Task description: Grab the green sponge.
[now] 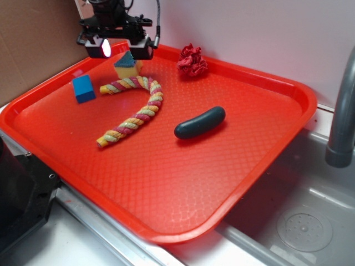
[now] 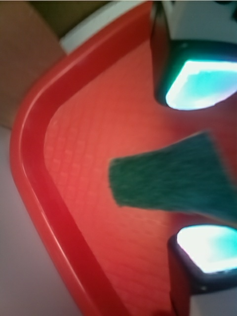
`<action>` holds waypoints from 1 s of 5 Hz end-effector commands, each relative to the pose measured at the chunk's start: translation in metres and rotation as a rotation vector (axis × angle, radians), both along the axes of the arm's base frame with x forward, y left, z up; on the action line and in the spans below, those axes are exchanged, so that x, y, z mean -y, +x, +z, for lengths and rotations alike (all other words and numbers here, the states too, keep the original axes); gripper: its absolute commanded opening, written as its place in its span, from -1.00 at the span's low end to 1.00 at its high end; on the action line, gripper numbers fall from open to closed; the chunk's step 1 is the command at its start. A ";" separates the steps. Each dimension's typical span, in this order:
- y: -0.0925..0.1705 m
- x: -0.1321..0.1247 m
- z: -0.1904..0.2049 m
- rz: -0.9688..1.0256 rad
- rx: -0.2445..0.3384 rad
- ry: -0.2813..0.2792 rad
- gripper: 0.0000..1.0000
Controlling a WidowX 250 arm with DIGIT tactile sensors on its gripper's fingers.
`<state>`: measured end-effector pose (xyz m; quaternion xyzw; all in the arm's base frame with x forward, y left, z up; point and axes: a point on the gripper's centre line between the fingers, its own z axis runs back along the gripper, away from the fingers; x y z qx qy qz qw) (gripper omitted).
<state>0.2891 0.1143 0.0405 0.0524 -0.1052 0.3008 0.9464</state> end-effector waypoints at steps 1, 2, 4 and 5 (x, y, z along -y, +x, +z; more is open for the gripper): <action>0.006 -0.018 -0.002 -0.012 0.036 -0.004 -1.00; 0.004 -0.017 0.001 -0.002 0.046 0.006 -1.00; -0.005 -0.004 0.037 -0.009 0.023 0.057 -1.00; -0.018 0.010 0.063 -0.060 0.029 0.046 -1.00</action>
